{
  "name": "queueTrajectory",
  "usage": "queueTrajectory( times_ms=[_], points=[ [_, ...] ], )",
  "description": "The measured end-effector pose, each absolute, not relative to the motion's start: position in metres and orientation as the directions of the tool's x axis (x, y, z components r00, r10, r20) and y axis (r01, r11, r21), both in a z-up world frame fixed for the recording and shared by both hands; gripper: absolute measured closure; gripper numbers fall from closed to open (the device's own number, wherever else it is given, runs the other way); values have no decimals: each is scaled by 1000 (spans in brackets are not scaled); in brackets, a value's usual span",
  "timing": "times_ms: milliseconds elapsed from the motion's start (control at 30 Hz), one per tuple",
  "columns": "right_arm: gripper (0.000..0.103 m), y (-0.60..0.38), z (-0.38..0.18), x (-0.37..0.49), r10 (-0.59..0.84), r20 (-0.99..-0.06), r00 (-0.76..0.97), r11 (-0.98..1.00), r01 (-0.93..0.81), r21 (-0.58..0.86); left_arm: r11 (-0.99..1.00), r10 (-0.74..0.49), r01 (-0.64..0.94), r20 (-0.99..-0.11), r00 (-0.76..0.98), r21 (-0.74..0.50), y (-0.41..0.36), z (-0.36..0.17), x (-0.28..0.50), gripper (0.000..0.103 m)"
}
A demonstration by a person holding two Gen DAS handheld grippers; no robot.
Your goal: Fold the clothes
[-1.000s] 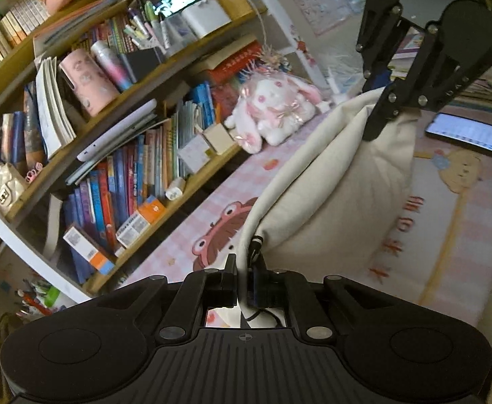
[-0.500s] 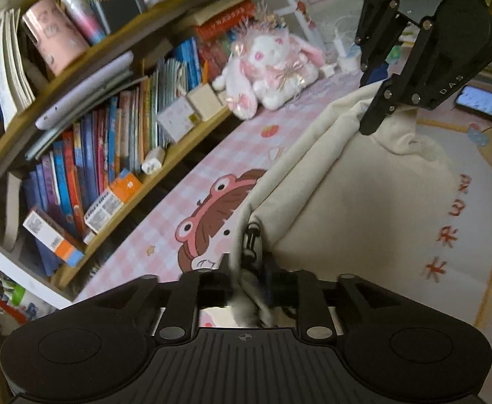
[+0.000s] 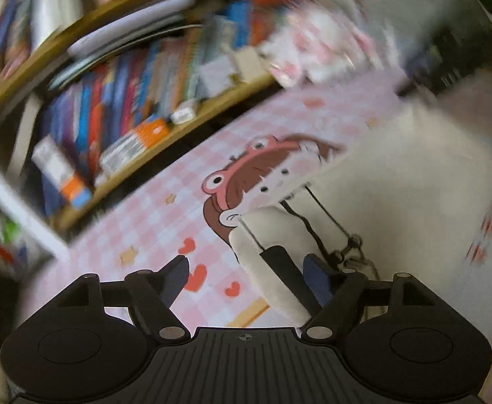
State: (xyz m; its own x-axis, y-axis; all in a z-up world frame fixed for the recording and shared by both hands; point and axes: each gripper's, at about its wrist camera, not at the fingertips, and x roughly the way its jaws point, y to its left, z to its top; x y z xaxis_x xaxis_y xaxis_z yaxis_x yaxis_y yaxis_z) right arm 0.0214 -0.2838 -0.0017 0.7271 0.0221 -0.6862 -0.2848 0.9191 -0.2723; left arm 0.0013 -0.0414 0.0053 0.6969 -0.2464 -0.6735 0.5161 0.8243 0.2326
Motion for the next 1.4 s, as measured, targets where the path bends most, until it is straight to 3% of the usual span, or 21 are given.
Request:
queueTrajectory(
  times_ms=[100,200,267,333,400,467,500,600,667,767,833,900,1000,1033,1100,1200,1267,1400],
  points=[
    [59,-319,7,8,122,-694,709,989,-143,27,891,-382,448,-647,659,-70,-13,4,-2,29],
    [66,-342,-7,-8,259,-717,648,956,-68,284,893,-444,373,-636,631,-253,-1,-10,5,42],
    [75,-343,-19,-13,278,-731,624,944,-37,328,878,-478,339,-636,606,-338,1,-20,12,55],
    [81,-345,-28,-14,291,-732,616,930,-3,367,852,-523,328,-637,566,-408,0,-28,18,89],
    [84,-347,-34,-10,299,-725,620,911,42,411,808,-584,312,-606,541,-500,3,-33,21,99],
    [85,-350,-38,-7,301,-723,621,896,76,438,674,-691,306,-426,585,-673,25,-22,15,100],
    [85,-351,-41,-5,302,-722,622,889,89,449,643,-699,297,-382,605,-706,34,-22,14,100],
    [85,-349,-42,-6,303,-719,625,887,92,453,736,-615,177,-536,578,-654,36,-49,29,99],
    [84,-348,-44,-5,307,-716,627,882,95,461,781,-570,145,-600,562,-607,32,-58,35,89],
    [81,-347,-41,-3,302,-717,628,890,83,448,805,-545,172,-593,593,-568,24,-47,36,79],
    [79,-347,-37,-5,295,-711,638,896,74,438,818,-533,200,-579,618,-540,22,-39,37,58],
    [78,-349,-32,-5,293,-694,658,893,72,445,825,-519,201,-569,638,-528,22,-35,42,55],
    [78,-351,-28,0,287,-678,676,890,73,450,822,-519,198,-560,646,-534,21,-34,53,61],
    [78,-351,-28,4,285,-678,678,891,74,449,814,-531,205,-555,640,-544,20,-34,56,68],
    [78,-350,-28,12,281,-676,681,891,76,447,795,-559,227,-535,633,-563,17,-34,58,96],
    [81,-348,-27,22,276,-659,700,886,80,456,760,-589,257,-466,660,-597,19,-30,54,96],
    [87,-346,-29,30,258,-670,696,892,94,442,782,-561,216,-510,652,-585,19,-38,61,96],
    [88,-344,-46,42,242,-725,645,895,140,423,795,-535,143,-569,624,-590,19,-51,74,91]
  ],
)
